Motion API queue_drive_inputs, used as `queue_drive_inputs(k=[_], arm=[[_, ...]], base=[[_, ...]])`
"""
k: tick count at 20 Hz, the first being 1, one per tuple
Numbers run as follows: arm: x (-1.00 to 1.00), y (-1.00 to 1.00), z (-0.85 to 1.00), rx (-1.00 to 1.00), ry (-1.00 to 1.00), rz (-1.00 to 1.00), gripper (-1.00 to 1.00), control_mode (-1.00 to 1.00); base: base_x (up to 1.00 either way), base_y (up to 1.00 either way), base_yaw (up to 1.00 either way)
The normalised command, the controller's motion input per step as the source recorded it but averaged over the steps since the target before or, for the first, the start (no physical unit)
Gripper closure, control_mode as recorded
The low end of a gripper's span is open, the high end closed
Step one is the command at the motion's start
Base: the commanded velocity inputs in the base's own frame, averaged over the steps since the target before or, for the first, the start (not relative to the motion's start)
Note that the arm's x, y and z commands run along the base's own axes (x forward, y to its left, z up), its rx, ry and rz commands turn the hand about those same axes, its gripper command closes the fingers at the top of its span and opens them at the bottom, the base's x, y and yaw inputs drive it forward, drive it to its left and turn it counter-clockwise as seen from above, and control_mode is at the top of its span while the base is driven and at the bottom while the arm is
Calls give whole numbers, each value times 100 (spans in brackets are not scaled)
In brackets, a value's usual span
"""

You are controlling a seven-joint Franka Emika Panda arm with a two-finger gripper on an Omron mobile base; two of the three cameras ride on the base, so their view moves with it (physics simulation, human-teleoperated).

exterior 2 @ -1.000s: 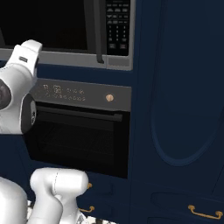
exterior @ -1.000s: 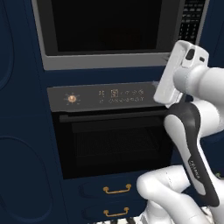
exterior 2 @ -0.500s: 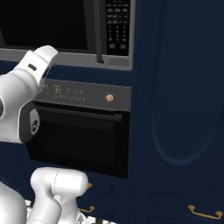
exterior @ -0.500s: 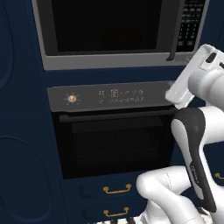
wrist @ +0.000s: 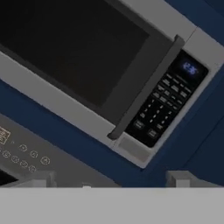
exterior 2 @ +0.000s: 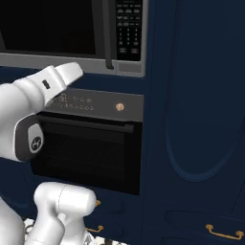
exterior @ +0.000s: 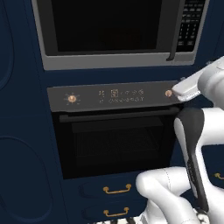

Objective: Pick the eggplant from the sink and place it in the bowl. Then pick the bowl and place it in the microwave. Then close the microwave door and press the start button.

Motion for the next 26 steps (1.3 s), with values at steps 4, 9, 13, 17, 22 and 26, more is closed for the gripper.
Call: queue_drive_inputs(k=[4,9,13,17,22,26], arm=[[-10,-95,0,37,0,0,-100,-100],[-3,-67,-13,33,-5,5,-100,-100],[0,-15,-2,18,-5,9,-100,-100],[9,-2,0,10,-1,17,-100,-100],[41,-7,0,4,-3,36,-100,-100],[59,7,0,0,-27,50,-100,-100]], base=[[0,0,0],[0,0,0],[0,0,0],[0,0,0],[0,0,0],[0,0,0]])
